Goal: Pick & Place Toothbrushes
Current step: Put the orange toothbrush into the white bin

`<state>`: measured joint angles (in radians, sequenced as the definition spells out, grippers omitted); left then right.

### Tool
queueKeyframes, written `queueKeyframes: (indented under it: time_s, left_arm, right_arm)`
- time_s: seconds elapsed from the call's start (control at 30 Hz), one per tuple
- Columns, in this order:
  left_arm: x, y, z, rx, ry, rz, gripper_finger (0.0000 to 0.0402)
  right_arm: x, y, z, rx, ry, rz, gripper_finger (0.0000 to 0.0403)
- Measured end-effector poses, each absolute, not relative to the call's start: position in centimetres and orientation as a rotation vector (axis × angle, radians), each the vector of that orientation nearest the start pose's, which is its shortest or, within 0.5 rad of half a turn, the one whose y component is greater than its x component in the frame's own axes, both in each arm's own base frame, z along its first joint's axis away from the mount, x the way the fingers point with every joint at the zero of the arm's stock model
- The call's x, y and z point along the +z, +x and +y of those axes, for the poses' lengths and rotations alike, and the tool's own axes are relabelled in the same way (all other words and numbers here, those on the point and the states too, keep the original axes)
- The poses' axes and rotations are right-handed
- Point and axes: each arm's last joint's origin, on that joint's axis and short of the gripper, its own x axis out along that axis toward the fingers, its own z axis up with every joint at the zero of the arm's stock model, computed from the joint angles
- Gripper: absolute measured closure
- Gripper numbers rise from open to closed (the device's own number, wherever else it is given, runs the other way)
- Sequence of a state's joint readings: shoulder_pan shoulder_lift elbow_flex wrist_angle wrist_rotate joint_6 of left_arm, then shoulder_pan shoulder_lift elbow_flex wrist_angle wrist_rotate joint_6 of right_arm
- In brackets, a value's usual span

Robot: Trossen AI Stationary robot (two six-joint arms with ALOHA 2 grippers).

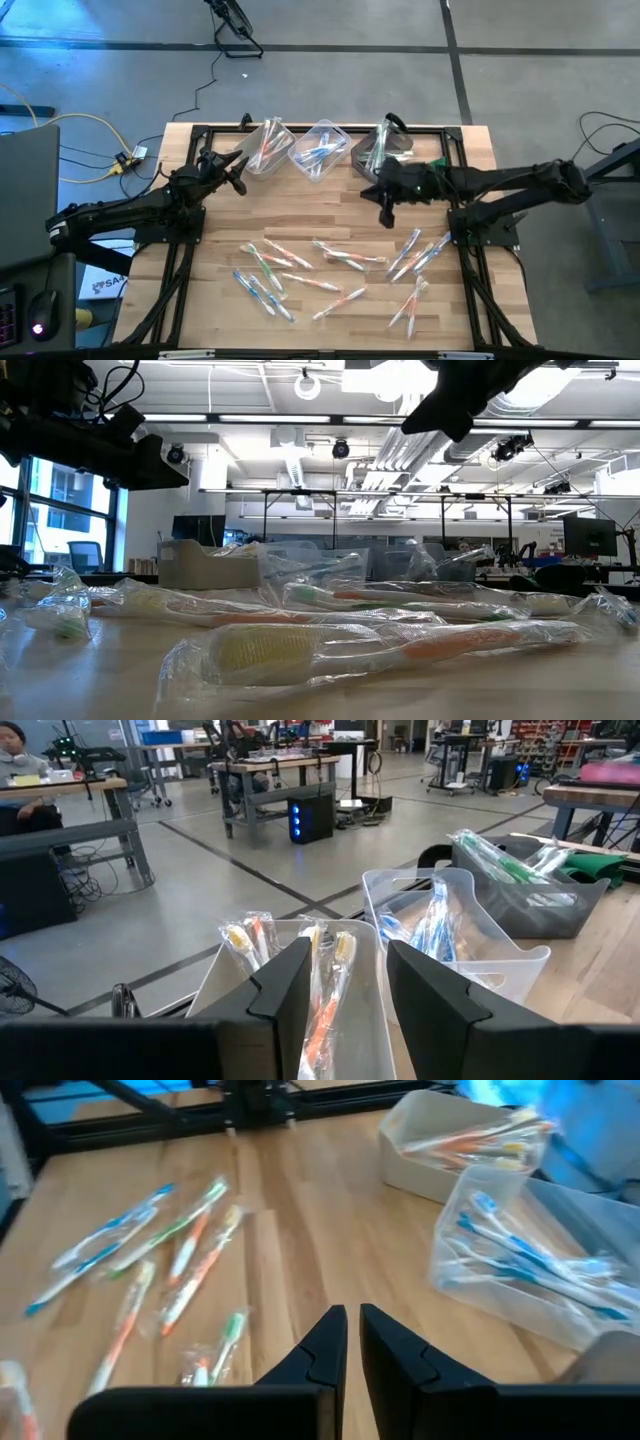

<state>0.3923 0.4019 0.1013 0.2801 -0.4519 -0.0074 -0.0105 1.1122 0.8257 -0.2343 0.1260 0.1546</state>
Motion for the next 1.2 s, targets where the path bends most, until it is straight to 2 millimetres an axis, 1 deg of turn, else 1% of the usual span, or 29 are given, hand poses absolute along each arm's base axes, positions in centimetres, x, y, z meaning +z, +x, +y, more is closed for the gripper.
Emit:
queueKeyframes:
  time_s: [0.13, 0.33, 0.47, 0.53, 0.6, 0.73, 0.8, 0.87, 1.0, 1.2]
  left_arm:
    - [19.0, 10.8, 5.9, 0.844, -0.006, 0.018, 0.0270]
    - [18.9, 10.8, 5.9, 0.845, -0.006, 0.024, 0.0270]
    - [18.6, 10.8, 5.9, 0.845, -0.004, 0.058, 0.0270]
    - [18.4, 10.8, 5.8, 0.844, -0.003, 0.083, 0.0270]
    - [18.2, 10.8, 5.8, 0.844, -0.005, 0.103, 0.0270]
    - [18.0, 10.8, 5.8, 0.844, -0.011, 0.122, 0.0270]
    - [18.0, 10.8, 5.8, 0.845, -0.031, 0.114, 0.0270]
    - [18.0, 10.8, 5.8, 0.847, -0.045, 0.107, 0.0270]
    - [18.0, 10.8, 5.8, 0.847, -0.050, 0.105, 0.0270]
    - [18.0, 10.8, 5.8, 0.847, -0.050, 0.105, 0.0270]
  right_arm:
    - [27.8, 23.7, 1.0, -0.220, 0.113, 0.524, 0.0379]
    - [26.1, 23.7, 2.4, -0.226, 0.184, 0.653, 0.0379]
    - [24.8, 23.9, 3.4, -0.169, 0.219, 0.756, 0.0373]
    - [24.2, 24.2, 3.8, -0.126, 0.240, 0.798, 0.0360]
    - [23.6, 24.4, 4.2, -0.092, 0.244, 0.845, 0.0339]
    - [21.9, 24.7, 4.5, -0.068, 0.251, 0.957, 0.0278]
    - [21.0, 24.7, 4.6, -0.055, 0.253, 1.037, 0.0248]
    - [19.9, 24.6, 4.7, -0.050, 0.244, 1.133, 0.0228]
    - [17.8, 24.8, 5.3, -0.058, 0.212, 1.254, 0.0216]
    - [15.7, 25.7, 6.3, -0.010, 0.244, 1.312, 0.0225]
